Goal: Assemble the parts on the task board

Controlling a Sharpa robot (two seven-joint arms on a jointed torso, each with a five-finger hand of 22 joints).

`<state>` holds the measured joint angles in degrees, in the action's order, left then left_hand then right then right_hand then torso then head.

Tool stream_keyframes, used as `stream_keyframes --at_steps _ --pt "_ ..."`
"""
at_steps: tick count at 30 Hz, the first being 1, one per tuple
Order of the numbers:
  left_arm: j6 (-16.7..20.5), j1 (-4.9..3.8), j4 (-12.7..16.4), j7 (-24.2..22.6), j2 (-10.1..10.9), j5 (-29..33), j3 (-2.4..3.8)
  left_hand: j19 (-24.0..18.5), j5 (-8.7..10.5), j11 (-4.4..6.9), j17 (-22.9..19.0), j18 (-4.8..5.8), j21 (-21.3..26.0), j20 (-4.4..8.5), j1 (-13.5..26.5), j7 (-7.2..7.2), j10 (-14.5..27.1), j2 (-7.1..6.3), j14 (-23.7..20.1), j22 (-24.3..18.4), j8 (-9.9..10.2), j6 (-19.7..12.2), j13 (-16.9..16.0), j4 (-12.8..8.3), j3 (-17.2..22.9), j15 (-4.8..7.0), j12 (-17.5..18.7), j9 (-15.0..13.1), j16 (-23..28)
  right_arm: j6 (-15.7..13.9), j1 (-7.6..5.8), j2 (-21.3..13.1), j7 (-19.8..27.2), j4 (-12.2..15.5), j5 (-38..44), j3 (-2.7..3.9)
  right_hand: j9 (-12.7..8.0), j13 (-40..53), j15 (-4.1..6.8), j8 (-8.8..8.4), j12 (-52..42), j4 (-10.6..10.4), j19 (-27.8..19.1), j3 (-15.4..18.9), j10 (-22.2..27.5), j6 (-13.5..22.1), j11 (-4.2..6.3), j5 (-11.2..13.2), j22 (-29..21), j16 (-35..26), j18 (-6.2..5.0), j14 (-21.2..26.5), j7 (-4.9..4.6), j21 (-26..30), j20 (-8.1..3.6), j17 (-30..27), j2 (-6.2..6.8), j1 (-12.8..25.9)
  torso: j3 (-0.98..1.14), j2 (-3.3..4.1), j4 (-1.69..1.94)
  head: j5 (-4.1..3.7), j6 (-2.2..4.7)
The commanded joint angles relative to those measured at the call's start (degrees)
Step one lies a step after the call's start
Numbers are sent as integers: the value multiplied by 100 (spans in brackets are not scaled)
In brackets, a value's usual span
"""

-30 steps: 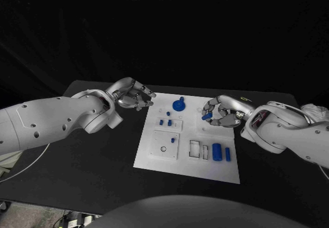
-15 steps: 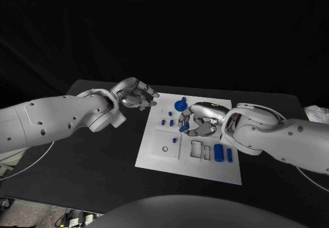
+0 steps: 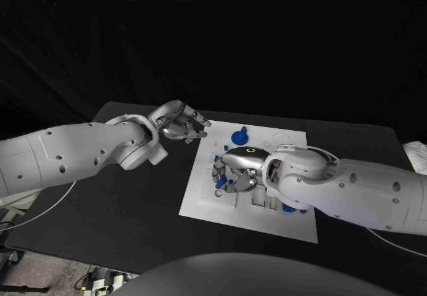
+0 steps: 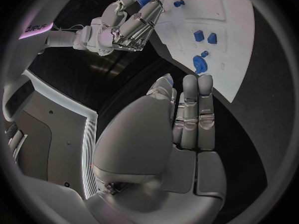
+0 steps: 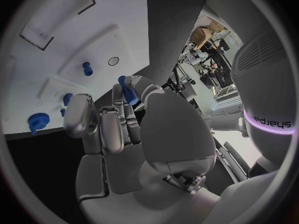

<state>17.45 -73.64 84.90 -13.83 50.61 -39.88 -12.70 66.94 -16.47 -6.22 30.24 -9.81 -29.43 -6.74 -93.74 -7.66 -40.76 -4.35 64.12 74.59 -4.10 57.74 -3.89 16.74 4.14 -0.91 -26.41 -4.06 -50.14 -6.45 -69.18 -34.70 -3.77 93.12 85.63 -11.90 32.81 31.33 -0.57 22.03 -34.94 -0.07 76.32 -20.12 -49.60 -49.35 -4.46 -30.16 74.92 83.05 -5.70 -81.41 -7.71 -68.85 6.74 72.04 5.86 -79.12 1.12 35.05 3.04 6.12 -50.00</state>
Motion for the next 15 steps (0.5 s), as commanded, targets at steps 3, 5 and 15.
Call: stream_keyframes --at_steps 3,5,15 --pt "-6 -1 -10 -18 -46 19 4 -8 -16 -3 -5 16 34 -17 -10 -20 -33 49 -33 9 -20 10 1 2 44 -6 -34 -3 -28 379 25 119 -280 -24 691 3 -14 -7 -2 -40 27 22 96 -50 -60 -3 7 18 904 54 104 -78 -21 -112 3 102 2 49 -12 -10 -13 91 0" --pt "-3 -1 -16 -20 -59 19 4 -8 -16 -3 -5 16 34 -17 -10 -20 -33 49 -33 9 -20 10 1 2 44 -6 -34 -3 -28 424 40 178 -338 -38 899 4 -20 -9 -1 -55 33 30 159 -57 -67 -12 8 14 931 94 125 -123 -20 -210 2 186 9 51 -9 -4 -12 107 0" --pt "0 -1 -27 -21 -103 19 4 -8 -18 -4 -9 16 35 -18 -12 -20 -33 60 -34 12 -20 10 2 0 51 -7 -35 -3 -29 689 148 452 -720 -28 1752 4 -85 -26 16 -250 95 67 780 -114 -143 -106 29 59 1211 393 339 -463 2 -1211 -13 824 60 140 -4 2 6 196 0"
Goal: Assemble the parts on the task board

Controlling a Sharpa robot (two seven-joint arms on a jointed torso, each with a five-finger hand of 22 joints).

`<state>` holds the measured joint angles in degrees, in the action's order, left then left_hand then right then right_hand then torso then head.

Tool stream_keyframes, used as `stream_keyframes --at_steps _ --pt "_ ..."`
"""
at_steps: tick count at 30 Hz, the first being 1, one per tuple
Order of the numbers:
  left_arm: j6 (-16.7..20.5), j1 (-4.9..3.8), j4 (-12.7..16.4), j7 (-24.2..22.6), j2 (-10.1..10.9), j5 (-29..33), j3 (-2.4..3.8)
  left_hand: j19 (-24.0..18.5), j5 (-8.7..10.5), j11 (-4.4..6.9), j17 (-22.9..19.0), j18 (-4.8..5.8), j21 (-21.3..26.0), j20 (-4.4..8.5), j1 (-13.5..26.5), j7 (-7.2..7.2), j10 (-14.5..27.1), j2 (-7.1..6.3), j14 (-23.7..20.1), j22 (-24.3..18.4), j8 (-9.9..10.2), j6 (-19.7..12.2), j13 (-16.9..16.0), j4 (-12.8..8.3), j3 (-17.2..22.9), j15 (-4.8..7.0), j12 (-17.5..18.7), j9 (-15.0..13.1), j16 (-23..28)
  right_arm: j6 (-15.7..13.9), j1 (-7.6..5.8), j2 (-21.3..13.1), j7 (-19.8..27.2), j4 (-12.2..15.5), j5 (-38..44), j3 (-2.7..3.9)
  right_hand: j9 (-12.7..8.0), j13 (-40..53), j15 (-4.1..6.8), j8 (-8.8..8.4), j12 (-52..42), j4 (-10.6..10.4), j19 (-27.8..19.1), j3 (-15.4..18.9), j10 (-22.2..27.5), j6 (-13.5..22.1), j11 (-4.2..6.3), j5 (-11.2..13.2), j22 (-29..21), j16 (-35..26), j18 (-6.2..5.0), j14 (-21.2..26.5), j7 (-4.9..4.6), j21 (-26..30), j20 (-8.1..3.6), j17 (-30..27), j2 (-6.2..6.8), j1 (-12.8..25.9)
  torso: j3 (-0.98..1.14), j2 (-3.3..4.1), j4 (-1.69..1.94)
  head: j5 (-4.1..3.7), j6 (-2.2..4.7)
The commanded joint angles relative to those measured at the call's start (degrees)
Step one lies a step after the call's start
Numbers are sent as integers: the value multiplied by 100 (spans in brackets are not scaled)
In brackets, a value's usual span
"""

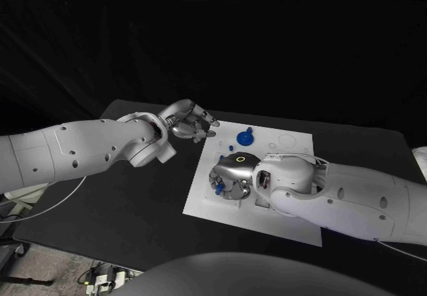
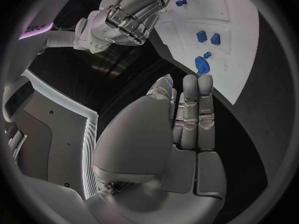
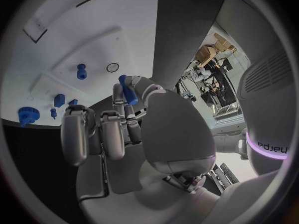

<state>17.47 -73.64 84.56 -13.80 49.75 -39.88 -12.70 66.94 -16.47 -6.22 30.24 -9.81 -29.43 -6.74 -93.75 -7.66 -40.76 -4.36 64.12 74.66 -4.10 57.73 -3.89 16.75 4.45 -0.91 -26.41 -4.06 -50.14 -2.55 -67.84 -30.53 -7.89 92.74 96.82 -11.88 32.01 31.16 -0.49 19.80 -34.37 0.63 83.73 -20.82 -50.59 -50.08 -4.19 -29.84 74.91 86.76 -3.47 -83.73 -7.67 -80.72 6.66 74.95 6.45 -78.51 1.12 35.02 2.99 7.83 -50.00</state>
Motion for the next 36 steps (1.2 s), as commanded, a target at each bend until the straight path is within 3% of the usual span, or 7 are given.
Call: stream_keyframes --at_steps 1,4,7,11,18,36 --pt "1 -1 7 -28 -21 20 4 -9 -18 -4 -9 16 35 -18 -11 -20 -34 62 -34 5 -20 10 2 -1 20 -8 -35 -3 -29 313 17 50 -333 12 675 2 -5 -9 8 -28 37 -3 39 -44 -44 -33 1 27 1212 22 116 -231 -2 -23 -4 534 1 78 -5 5 15 26 0" --pt "3 -2 5 -34 -24 22 4 -6 -19 -5 -14 18 29 -20 -13 -21 -34 75 -35 9 -20 11 3 -2 27 -9 -37 -3 -32 362 23 91 -395 8 760 2 -7 -10 9 -35 40 -1 32 -45 -47 -39 3 30 1208 19 113 -226 0 -15 -5 520 5 81 -8 5 18 39 0" --pt "14 -2 -2 -37 -29 24 4 -5 -15 -6 -16 18 28 -21 -7 -22 -35 79 -35 11 -19 11 3 1 28 -10 -37 -3 -34 458 26 156 -470 7 871 2 -11 -14 9 -48 52 8 -2 -51 -38 -42 3 31 1191 1 100 -202 4 33 -6 462 11 78 -13 0 -3 52 0" --pt "21 -2 -8 -44 -47 26 4 -6 -9 -7 -18 18 31 -22 2 -23 -35 83 -34 12 -18 10 4 4 27 -11 -38 -2 -36 548 29 204 -531 29 952 2 -18 -22 9 -71 75 16 -21 -59 -21 -45 3 37 1181 -9 94 -187 8 54 -6 431 22 82 -5 6 19 -1 0" --pt "23 -2 -16 -41 -59 27 4 -4 -7 -7 -20 19 27 -22 6 -24 -35 84 -34 15 -18 9 4 4 26 -11 -39 -2 -37 666 40 222 -590 19 1002 1 -24 -26 10 -91 89 33 -36 -79 -20 -50 5 27 1174 -18 88 -173 9 70 -6 404 19 67 -6 -3 11 1 0" --pt "12 -2 -15 -3 -54 27 4 -2 -3 -7 -22 19 24 -23 8 -24 -35 85 -34 17 -17 8 4 2 26 -12 -39 -2 -40 651 111 147 -562 -8 974 0 -28 -26 10 -113 94 48 -98 -92 -39 -70 6 32 1145 -54 67 -123 7 150 -6 300 20 66 -5 -2 7 21 0"
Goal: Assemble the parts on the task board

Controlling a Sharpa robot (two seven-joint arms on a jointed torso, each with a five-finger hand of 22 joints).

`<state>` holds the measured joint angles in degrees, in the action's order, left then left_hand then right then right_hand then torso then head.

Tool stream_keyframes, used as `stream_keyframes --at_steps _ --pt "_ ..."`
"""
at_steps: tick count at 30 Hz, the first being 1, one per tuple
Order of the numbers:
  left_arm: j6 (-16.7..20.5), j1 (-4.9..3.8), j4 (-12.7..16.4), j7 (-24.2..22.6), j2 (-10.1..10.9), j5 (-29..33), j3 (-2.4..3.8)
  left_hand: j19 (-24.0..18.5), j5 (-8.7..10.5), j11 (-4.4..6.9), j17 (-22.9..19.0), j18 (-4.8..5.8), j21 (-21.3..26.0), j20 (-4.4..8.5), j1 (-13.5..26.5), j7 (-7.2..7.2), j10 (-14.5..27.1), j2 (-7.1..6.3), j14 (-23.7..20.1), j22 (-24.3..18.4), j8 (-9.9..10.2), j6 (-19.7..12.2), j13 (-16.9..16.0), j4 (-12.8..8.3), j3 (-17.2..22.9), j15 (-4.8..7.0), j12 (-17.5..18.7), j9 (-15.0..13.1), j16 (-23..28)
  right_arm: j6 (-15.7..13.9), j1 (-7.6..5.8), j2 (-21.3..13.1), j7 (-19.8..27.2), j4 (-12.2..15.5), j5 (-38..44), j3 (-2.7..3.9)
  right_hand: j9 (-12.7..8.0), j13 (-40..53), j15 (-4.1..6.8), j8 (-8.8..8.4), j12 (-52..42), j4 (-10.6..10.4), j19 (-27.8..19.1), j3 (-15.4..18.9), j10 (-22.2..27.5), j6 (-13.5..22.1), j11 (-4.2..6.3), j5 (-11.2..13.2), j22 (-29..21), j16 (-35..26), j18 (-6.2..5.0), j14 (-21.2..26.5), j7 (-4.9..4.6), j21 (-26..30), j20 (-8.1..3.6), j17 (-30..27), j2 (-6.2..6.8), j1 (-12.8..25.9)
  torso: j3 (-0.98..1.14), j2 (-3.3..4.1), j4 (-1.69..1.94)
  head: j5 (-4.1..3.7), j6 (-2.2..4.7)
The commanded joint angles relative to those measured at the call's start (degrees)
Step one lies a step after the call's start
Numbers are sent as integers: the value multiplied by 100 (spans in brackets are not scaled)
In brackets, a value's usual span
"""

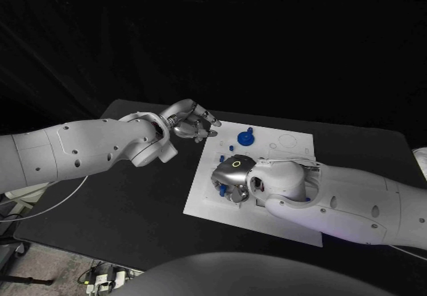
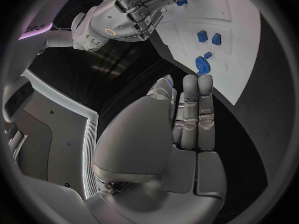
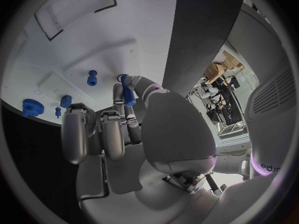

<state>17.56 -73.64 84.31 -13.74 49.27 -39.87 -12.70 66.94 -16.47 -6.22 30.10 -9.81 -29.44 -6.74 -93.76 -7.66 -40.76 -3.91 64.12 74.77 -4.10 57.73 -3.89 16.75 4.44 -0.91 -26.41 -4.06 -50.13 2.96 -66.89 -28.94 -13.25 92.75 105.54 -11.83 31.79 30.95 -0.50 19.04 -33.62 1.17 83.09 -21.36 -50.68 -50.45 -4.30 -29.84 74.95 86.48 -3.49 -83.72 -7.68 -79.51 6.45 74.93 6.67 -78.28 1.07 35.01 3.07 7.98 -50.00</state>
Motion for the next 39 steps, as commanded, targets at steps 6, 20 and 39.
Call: stream_keyframes --at_steps 6,20,39 --pt "-4 -2 16 1 -3 26 4 -5 -2 -7 -10 17 34 -24 7 -24 -35 40 -34 5 -16 7 5 -1 28 -12 -40 -2 -41 54 36 -21 -21 -27 108 -6 -13 -6 10 -61 27 5 -69 -44 -34 -30 16 38 1126 -42 57 -101 7 72 14 260 6 42 0 2 0 19 0" --pt "-34 -2 19 36 2 26 4 -2 -2 -8 -17 18 30 -25 0 -23 -35 56 -35 11 -18 12 6 -3 39 -13 -42 -2 -46 -152 67 -42 -44 -26 143 -7 -13 -13 2 -146 94 44 -184 -66 29 -16 6 56 1081 -91 24 -26 109 190 20 138 22 61 1 -1 4 38 0" --pt "-99 -2 -4 110 -14 26 2 -6 -2 -9 -23 15 45 -27 -2 -23 -35 74 -37 12 -19 15 7 -2 49 -15 -43 -3 -50 -437 93 -83 -60 -21 166 -7 10 -3 -3 -166 98 43 -232 -56 28 7 3 87 1063 -106 11 -1 148 240 25 98 18 86 0 -1 7 51 0"
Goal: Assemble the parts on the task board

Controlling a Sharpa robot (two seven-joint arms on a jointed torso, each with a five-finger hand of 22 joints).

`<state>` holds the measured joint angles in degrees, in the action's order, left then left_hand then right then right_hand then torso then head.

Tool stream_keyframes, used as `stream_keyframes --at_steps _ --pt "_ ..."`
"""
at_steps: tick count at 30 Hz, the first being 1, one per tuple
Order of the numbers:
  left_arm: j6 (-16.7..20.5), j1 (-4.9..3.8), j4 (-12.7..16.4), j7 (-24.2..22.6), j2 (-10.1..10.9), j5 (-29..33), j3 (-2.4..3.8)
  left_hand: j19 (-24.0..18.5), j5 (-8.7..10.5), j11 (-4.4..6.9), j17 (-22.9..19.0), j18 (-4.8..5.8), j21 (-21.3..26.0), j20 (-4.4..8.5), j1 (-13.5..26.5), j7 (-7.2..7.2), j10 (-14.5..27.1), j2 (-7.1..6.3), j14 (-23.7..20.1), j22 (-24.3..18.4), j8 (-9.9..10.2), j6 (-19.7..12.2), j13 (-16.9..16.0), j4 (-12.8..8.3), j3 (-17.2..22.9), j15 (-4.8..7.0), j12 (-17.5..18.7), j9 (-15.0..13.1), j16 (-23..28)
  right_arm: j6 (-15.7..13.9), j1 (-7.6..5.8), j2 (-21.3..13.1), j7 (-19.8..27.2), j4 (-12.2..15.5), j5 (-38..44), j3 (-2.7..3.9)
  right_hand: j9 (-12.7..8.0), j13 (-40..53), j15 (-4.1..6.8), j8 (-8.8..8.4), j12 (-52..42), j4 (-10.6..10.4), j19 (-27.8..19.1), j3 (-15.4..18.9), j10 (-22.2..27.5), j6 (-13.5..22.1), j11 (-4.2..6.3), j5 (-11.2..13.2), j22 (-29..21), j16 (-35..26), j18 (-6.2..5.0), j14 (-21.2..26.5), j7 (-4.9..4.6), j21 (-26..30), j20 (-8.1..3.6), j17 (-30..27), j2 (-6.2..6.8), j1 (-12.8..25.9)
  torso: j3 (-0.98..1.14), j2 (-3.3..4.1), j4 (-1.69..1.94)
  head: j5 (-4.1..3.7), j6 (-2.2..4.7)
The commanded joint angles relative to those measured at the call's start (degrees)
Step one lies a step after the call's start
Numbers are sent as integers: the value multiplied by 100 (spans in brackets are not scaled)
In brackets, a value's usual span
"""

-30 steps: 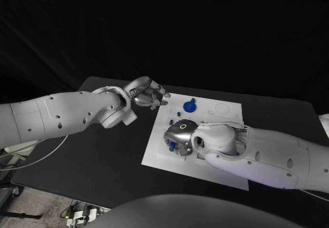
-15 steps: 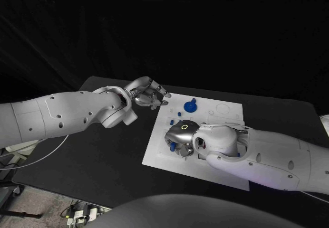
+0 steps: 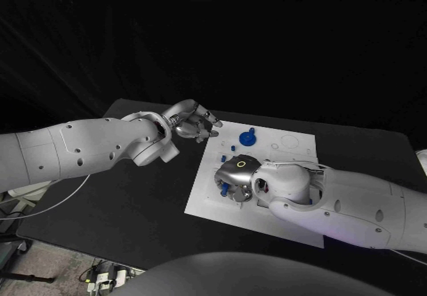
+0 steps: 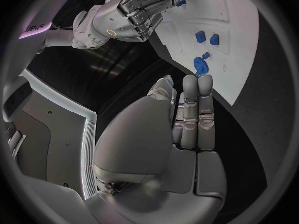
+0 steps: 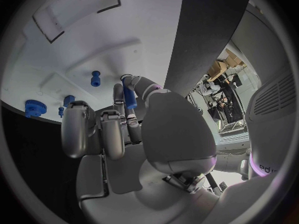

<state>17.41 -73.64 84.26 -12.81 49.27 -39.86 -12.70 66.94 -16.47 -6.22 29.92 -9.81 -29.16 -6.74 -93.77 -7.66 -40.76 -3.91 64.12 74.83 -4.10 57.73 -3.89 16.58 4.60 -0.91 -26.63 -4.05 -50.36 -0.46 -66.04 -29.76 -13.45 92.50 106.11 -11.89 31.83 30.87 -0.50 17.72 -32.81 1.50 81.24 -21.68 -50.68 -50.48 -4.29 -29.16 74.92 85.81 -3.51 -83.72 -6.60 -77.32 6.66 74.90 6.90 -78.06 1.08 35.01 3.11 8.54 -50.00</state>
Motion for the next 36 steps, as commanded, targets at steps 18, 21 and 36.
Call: stream_keyframes --at_steps 18,21,36 --pt "-129 -1 -8 66 -13 26 1 -10 -2 -9 -10 13 28 -28 -8 -21 -35 86 -40 8 -19 16 7 12 42 -15 -23 -3 -29 -43 83 0 -61 -29 128 -3 47 22 -17 -133 75 79 -129 -31 149 144 -27 155 1036 -69 -9 52 101 92 16 16 10 44 1 -2 3 4 0" --pt "-131 -1 -8 72 -11 26 1 -10 -2 -9 -10 13 28 -28 -8 -21 -35 86 -40 8 -19 16 7 12 42 -15 -23 -3 -29 -48 87 -2 -60 -24 132 -3 47 27 -27 -175 92 91 -150 -34 195 199 -42 161 1029 -77 -14 68 116 111 23 -8 18 49 1 1 2 7 0" --pt "-166 0 -16 128 -9 26 1 -16 -1 -9 -17 10 46 -29 -19 -22 -30 82 -46 8 -15 10 9 7 46 -14 -21 -2 -30 -135 102 -54 -15 7 150 -3 -150 106 -135 -678 242 174 -434 -81 831 733 -232 493 930 -171 -86 288 244 387 129 -300 83 122 1 0 4 13 0"
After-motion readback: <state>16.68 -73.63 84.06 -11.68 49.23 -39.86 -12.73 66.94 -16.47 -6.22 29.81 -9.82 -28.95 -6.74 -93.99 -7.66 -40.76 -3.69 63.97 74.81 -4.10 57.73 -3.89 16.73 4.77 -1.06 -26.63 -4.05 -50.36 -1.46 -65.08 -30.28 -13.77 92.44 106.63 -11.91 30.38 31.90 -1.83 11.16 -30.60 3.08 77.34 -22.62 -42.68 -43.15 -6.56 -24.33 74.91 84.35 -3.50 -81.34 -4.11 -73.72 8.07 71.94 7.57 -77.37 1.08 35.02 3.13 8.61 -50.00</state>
